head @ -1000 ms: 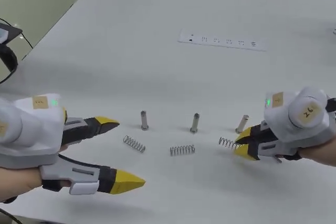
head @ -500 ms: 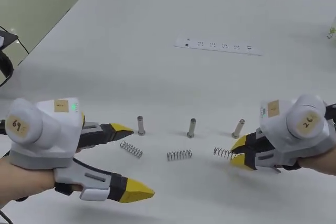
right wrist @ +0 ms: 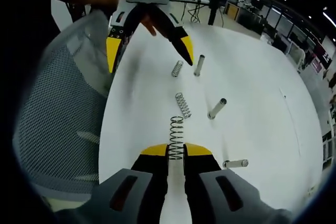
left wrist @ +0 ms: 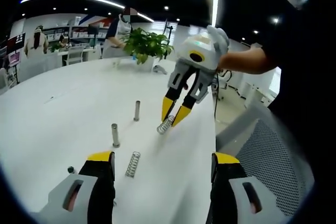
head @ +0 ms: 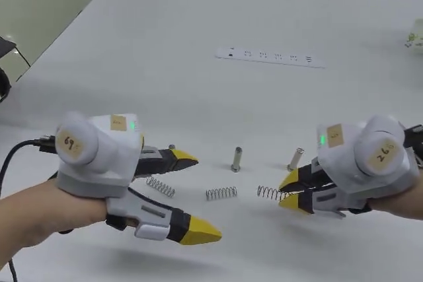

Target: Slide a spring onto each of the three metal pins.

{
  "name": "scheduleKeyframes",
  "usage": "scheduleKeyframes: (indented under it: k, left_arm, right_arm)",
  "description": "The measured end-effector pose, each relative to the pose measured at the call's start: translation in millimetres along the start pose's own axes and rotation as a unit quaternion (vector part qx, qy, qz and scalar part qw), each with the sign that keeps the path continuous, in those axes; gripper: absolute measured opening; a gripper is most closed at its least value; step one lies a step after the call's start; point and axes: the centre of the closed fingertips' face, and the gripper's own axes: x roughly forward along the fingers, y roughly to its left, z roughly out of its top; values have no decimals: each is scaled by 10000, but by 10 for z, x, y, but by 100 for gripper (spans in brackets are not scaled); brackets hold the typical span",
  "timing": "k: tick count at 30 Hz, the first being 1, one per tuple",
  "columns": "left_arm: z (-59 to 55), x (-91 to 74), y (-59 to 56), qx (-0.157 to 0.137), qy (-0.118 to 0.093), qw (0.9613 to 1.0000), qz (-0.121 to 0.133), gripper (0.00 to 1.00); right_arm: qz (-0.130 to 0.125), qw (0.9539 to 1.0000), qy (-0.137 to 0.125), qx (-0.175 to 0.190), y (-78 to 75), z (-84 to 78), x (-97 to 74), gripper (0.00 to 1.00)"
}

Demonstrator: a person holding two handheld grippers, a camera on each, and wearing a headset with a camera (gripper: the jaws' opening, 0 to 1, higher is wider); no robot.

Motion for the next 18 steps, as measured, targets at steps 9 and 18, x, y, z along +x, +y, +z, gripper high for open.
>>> scheduleKeyframes:
  k: [9,18]
  left_arm:
    - [87,208,-38,171,-69,9996,-208,56]
    - [182,366,-40,195,-267,9990,-289,47]
  right_arm:
    - [49,9999,-11,-103,25,46,-25,8]
    - [99,9995,-34,-296,74,152,-50,8]
